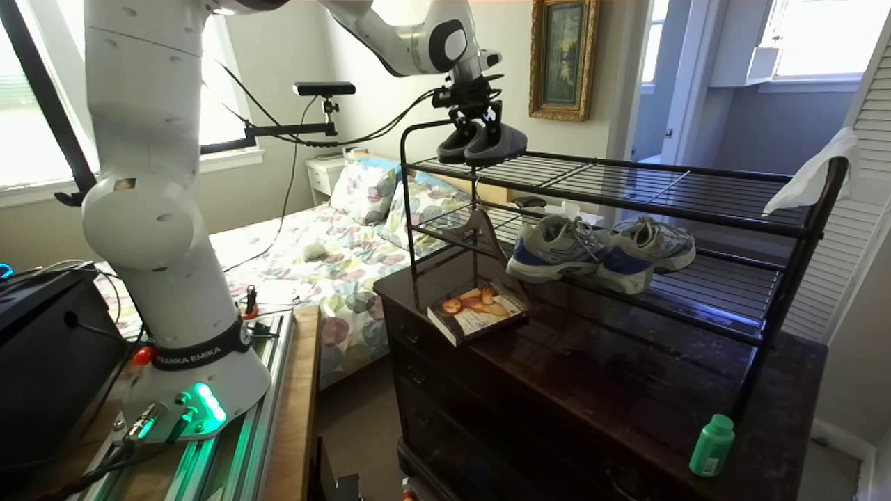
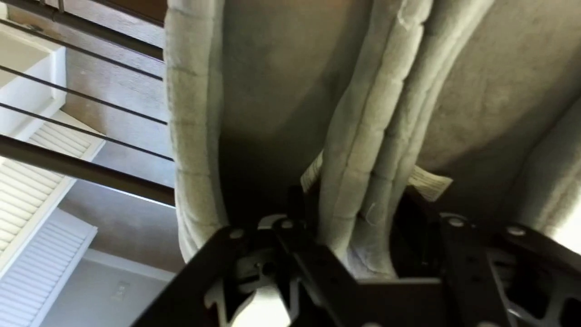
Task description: Pick up ta pair of shoes from the top of the rack and put it on top of the cabinet
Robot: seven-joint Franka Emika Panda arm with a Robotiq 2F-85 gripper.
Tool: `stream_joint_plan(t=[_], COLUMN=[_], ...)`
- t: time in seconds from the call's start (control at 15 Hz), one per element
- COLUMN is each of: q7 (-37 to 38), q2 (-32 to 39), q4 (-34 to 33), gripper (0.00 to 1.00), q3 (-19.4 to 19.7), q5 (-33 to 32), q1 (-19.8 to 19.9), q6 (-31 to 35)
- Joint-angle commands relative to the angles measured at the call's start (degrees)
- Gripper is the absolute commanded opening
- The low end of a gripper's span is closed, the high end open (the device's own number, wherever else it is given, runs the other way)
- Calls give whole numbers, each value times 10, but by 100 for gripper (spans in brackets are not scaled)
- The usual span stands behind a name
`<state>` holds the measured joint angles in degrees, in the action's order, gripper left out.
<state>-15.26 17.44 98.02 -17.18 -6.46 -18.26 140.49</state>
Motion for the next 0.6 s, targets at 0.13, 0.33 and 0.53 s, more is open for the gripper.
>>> stream_joint_plan(t=[0.13,0.33,0.53], q7=[40,57,74], q2=[17,17,-17], q4=[-22,-22,-12], gripper=[12,0,2], q3=[14,20,21], q5=[-10,-14,-17], q1=[-5,-6,-8], q6=[-1,-22,-57])
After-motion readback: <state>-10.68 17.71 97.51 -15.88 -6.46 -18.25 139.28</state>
